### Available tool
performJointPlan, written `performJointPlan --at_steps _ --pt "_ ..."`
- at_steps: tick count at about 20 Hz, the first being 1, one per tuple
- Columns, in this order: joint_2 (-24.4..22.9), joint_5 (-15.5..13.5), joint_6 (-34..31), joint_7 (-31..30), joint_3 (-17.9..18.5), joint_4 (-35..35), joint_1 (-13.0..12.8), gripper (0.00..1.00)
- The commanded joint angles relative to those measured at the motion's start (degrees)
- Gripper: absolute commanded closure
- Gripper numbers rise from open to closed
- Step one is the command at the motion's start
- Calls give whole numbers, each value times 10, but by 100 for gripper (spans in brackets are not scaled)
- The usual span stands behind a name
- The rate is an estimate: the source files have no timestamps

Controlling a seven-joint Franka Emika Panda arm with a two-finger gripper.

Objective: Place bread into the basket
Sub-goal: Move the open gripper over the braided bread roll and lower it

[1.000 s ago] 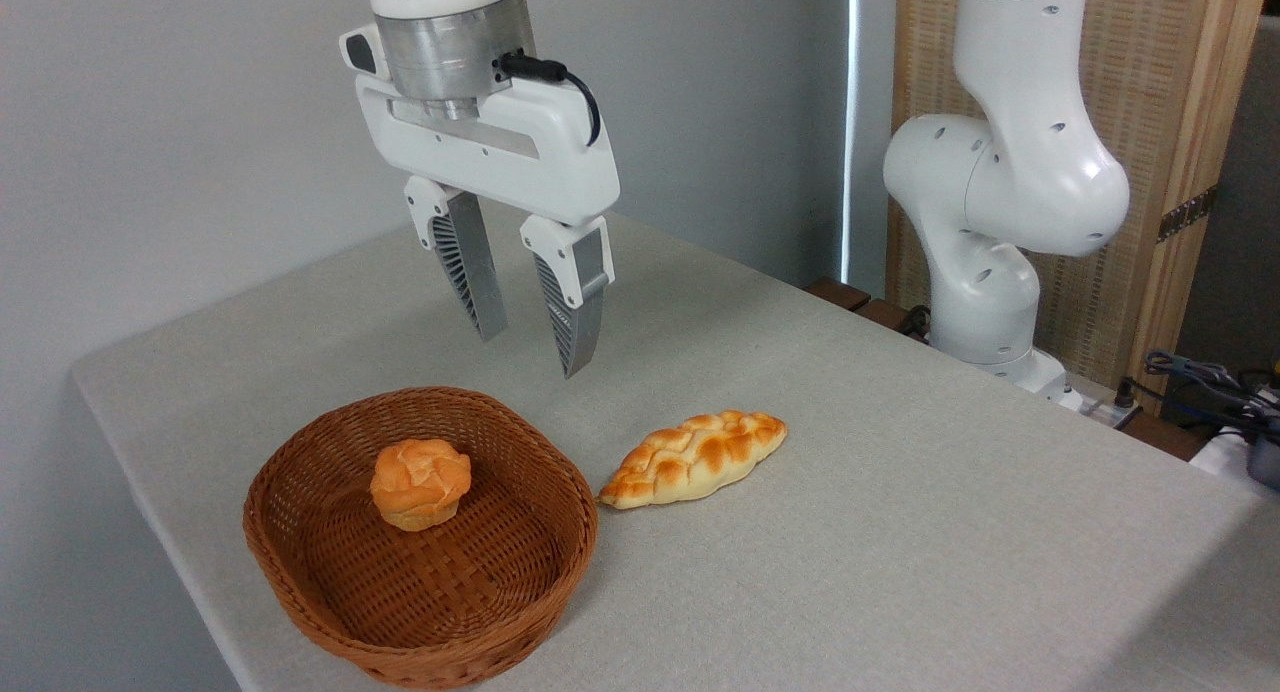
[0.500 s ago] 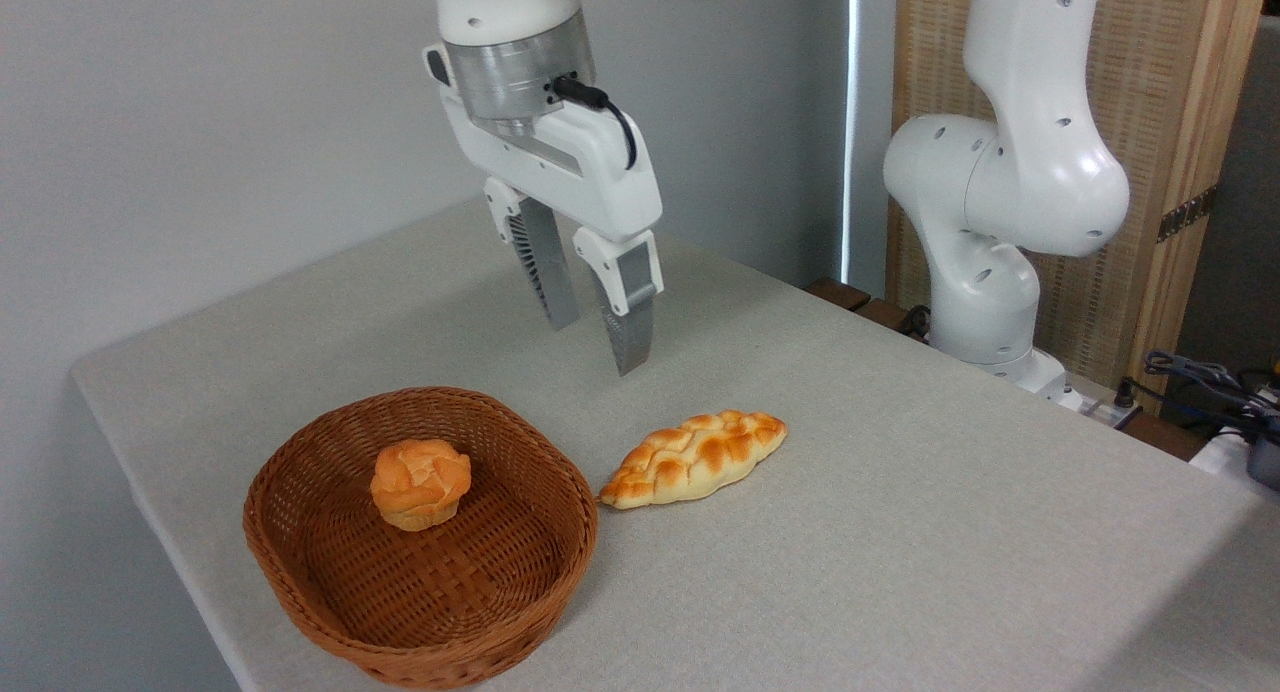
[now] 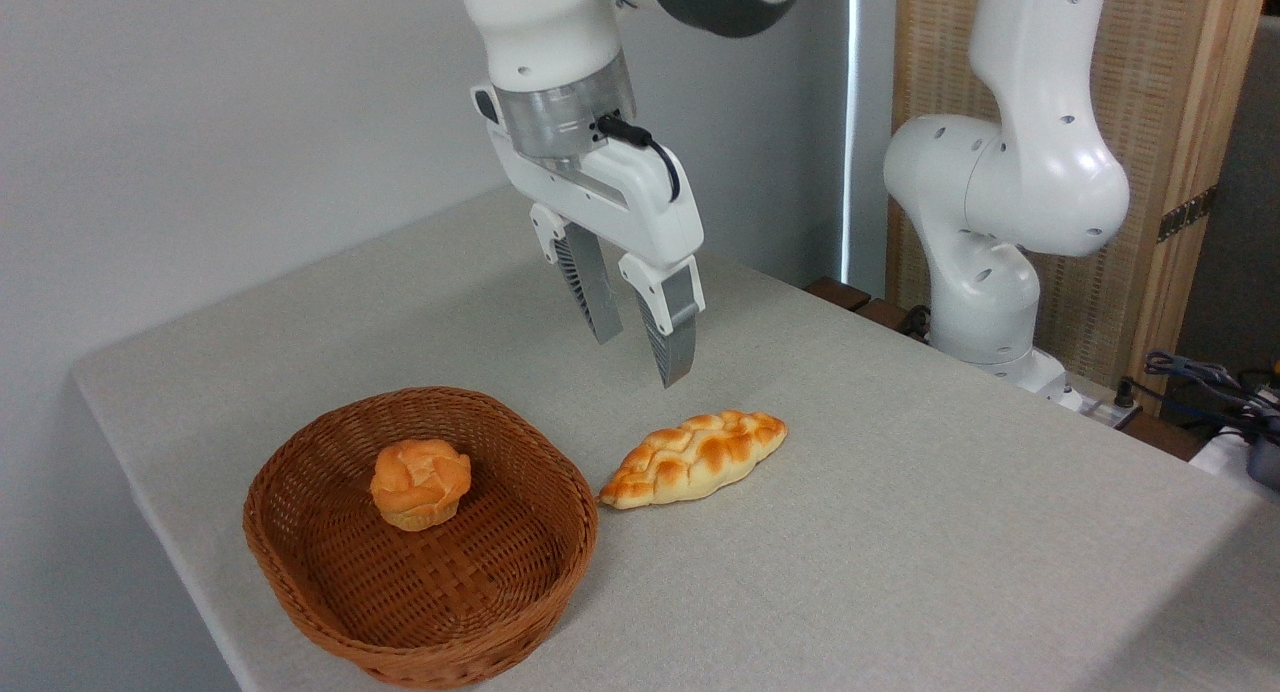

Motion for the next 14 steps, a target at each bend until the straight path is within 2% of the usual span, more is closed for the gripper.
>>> performJointPlan --at_steps 1,9,14 --pt "-44 -6 53 12 1 -70 -3 0" --pt "-39 0 68 13 -1 -108 -3 0" --pt "-35 0 104 13 -2 -145 -4 0"
